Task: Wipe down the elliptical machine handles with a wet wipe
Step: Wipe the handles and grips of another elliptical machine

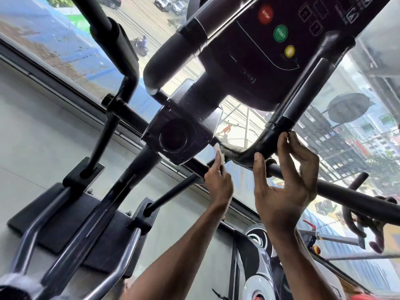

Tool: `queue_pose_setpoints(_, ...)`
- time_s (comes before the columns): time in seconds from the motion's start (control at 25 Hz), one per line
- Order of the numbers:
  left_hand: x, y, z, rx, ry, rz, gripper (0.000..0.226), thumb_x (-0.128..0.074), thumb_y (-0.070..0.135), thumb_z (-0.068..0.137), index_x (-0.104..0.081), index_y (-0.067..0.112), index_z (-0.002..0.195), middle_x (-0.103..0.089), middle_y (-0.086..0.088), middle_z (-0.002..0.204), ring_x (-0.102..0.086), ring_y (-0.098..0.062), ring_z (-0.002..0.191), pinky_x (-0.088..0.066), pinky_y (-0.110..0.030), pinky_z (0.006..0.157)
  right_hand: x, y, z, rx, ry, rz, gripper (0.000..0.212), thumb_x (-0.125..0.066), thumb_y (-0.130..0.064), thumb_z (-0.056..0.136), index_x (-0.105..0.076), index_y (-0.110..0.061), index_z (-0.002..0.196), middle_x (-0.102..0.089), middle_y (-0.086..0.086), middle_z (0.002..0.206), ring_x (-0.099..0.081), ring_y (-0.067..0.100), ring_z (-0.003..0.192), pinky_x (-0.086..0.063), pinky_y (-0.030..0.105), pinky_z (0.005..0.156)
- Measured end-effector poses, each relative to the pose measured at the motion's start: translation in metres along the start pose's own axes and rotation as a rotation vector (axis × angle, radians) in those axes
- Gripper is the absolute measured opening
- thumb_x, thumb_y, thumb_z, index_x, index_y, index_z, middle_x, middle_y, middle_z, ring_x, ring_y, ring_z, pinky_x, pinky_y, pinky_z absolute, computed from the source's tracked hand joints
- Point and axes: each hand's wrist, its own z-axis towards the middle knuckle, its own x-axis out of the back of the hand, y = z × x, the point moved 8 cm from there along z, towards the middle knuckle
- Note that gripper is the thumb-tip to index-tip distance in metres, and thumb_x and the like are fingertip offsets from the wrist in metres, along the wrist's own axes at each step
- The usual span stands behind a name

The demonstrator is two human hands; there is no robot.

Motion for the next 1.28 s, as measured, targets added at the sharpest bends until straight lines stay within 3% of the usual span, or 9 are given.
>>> queue_pose_setpoints(0.08,0.01,0.022,-0.019,-0.112,0.031,-0.083,0.059,-0.044,-0.005,0.093,-0.049,0.021,0.145,-0.05,0.014,0.061,-0.042,-0.002,0.052,-0.037,-0.019,0.057,0.0,0.001,-0.001,0.007,0.003,-0.002,0.042,-0.074,-0.003,0.087,-0.061,0.011,0.125,-0.06,0.022,0.121,-0.059,0.027,0.118,-0.043,0.021,0.103)
queue_pose_setpoints(0.16,0.024,0.047,-0.035,-0.303,0.034,-0.097,0.061,-0.044,-0.011,0.088,-0.053,0.014,0.143,-0.076,0.006,0.102,-0.07,-0.004,0.09,-0.053,-0.018,0.082,0.0,0.002,-0.001,0.014,0.004,-0.005,0.042,-0.075,-0.003,0.087,-0.061,0.01,0.125,-0.06,0.021,0.12,-0.059,0.028,0.118,-0.043,0.022,0.103)
queue_pose_setpoints(0.32,0.048,0.081,-0.036,-0.698,-0.053,-0.169,0.057,-0.043,-0.021,0.079,-0.062,-0.002,0.129,-0.063,-0.01,0.133,-0.059,-0.024,0.129,-0.047,-0.041,0.11,0.001,0.003,0.0,0.02,0.011,0.005,0.042,-0.075,-0.002,0.086,-0.061,0.012,0.123,-0.061,0.027,0.118,-0.058,0.026,0.118,-0.04,0.016,0.104)
queue_pose_setpoints(0.44,0.054,0.091,-0.031,-0.812,-0.176,-0.133,0.054,-0.044,-0.024,0.079,-0.064,-0.005,0.125,-0.065,-0.013,0.13,-0.06,-0.026,0.128,-0.046,-0.041,0.11,0.001,0.003,0.0,0.022,0.011,0.017,0.042,-0.075,-0.002,0.087,-0.061,0.013,0.124,-0.061,0.029,0.118,-0.058,0.024,0.118,-0.041,0.015,0.103)
queue_pose_setpoints(0.56,0.046,0.086,-0.008,-0.768,-0.249,0.071,0.048,-0.052,-0.018,0.086,-0.066,0.003,0.127,-0.074,-0.014,0.115,-0.069,-0.021,0.099,-0.051,-0.015,0.088,0.001,0.002,0.0,0.024,0.014,0.022,0.041,-0.074,-0.001,0.087,-0.061,0.014,0.123,-0.061,0.029,0.118,-0.057,0.026,0.118,-0.04,0.015,0.104)
queue_pose_setpoints(0.64,0.041,0.075,0.015,-0.643,-0.268,0.198,0.043,-0.054,-0.005,0.092,-0.067,0.012,0.129,-0.076,-0.01,0.112,-0.071,-0.023,0.086,-0.053,-0.021,0.077,0.001,0.002,0.0,0.014,0.017,0.026,0.04,-0.073,-0.003,0.089,-0.061,0.013,0.124,-0.061,0.029,0.119,-0.057,0.027,0.118,-0.041,0.016,0.104)
queue_pose_setpoints(0.88,0.053,0.094,-0.048,-0.815,-0.16,0.052,0.059,-0.049,-0.015,0.084,-0.054,0.004,0.14,-0.059,-0.007,0.14,-0.059,-0.019,0.13,-0.049,-0.037,0.107,-0.001,0.004,-0.002,0.002,0.024,0.043,0.043,-0.072,-0.006,0.09,-0.06,0.009,0.128,-0.061,0.028,0.122,-0.056,0.023,0.122,-0.039,0.015,0.105)
queue_pose_setpoints(1.16,0.067,0.061,-0.035,-0.634,-0.079,0.307,0.047,-0.052,-0.002,0.091,-0.064,0.014,0.133,-0.075,-0.013,0.112,-0.07,-0.017,0.086,-0.056,-0.031,0.075,-0.001,0.007,-0.006,-0.004,0.042,0.114,0.043,-0.071,-0.007,0.092,-0.059,0.007,0.131,-0.06,0.026,0.127,-0.055,0.022,0.124,-0.038,0.015,0.107)
queue_pose_setpoints(1.28,0.084,0.046,-0.04,-0.531,-0.022,0.336,0.037,-0.051,0.008,0.095,-0.067,0.015,0.128,-0.077,-0.011,0.102,-0.07,-0.023,0.081,-0.053,-0.032,0.074,-0.001,0.013,-0.014,-0.026,0.07,0.165,0.044,-0.068,-0.01,0.093,-0.057,0.007,0.133,-0.056,0.021,0.136,-0.056,0.027,0.127,-0.049,0.035,0.105)
